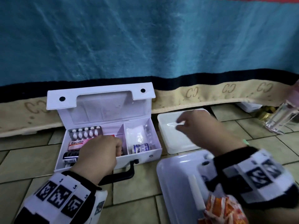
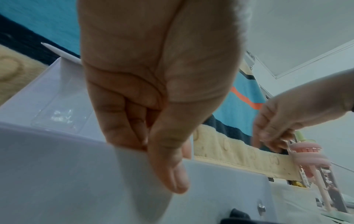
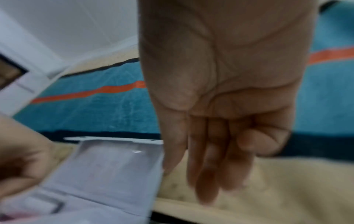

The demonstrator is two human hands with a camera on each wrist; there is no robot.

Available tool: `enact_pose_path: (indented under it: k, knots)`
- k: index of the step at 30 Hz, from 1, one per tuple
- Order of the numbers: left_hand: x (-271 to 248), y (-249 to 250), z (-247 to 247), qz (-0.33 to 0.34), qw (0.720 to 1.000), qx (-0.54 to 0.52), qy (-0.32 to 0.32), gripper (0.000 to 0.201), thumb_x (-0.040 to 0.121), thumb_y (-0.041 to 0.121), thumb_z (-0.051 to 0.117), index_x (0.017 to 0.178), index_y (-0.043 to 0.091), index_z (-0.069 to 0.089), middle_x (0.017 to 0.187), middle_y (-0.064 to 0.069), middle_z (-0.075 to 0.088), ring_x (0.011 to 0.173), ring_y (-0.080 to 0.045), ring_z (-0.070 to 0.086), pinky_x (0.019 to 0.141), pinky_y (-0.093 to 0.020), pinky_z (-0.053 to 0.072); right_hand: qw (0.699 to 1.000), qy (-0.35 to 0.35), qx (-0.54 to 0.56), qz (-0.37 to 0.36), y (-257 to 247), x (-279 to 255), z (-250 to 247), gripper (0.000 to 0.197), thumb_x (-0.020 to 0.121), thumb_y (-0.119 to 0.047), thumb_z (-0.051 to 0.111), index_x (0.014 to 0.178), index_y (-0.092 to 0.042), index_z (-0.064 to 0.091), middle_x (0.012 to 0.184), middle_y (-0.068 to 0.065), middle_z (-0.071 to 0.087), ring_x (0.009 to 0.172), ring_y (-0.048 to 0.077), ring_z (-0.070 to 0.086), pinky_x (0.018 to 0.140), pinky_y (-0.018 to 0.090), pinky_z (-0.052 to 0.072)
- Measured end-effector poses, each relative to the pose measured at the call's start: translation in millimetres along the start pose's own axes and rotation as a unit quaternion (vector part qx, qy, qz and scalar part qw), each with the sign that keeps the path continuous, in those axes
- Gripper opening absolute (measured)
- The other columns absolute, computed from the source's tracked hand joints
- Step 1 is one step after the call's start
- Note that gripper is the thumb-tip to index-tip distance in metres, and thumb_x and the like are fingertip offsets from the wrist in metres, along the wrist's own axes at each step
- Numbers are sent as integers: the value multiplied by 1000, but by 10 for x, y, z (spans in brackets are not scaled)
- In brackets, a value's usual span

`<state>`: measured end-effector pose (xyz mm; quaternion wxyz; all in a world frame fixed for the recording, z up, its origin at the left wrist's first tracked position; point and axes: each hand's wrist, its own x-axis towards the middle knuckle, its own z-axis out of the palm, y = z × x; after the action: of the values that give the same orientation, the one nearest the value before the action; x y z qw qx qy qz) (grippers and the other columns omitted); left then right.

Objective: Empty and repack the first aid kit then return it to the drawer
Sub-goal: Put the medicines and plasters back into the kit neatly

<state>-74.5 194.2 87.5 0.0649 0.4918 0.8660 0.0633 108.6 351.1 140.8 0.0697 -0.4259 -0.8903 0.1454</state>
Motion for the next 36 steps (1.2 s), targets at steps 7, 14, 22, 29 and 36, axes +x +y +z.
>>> enact_pose_path:
  k: [7,14,22,29,36]
  knots:
    - [12,13,-47,-3,1000,10,-19,28,70,15,71,58,28,50,76,11,66,83,-12,62,70,-25,48,966,-188,-170,52,355,-472,36,40,78,-57,62,66,-19,56,72,-2,56,85,21,61,75,28,46]
    - [-13,2,-25,2,1000,2,-2,27,72,13,68,59,29,49,76,11,68,81,-11,62,60,-24,40,950,-257,-176,-5,250,-635,445,39,72,-51,68,76,-13,61,87,3,67,106,20,60,100,32,33]
    - [-12,-19,10,11,1000,-3,11,32,73,11,67,56,28,46,70,11,62,81,-13,60,61,-24,39,986,-117,7,-122,-61,-206,33,27,93,-32,45,70,-18,41,68,-3,51,64,17,47,57,28,34]
    - [5,-23,60,24,999,8,31,33,76,8,62,56,26,42,78,6,66,87,-16,63,66,-24,42,958,-40,-193,-207,-610,208,622,33,90,-9,48,120,-20,56,117,7,50,115,28,41,93,40,32]
    - [14,-39,83,27,998,30,42,30,77,10,64,61,26,44,77,7,58,90,-18,62,63,-23,36,952,-78,-240,-172,-698,379,851,35,85,-6,50,113,-22,63,114,2,62,116,24,46,96,36,30]
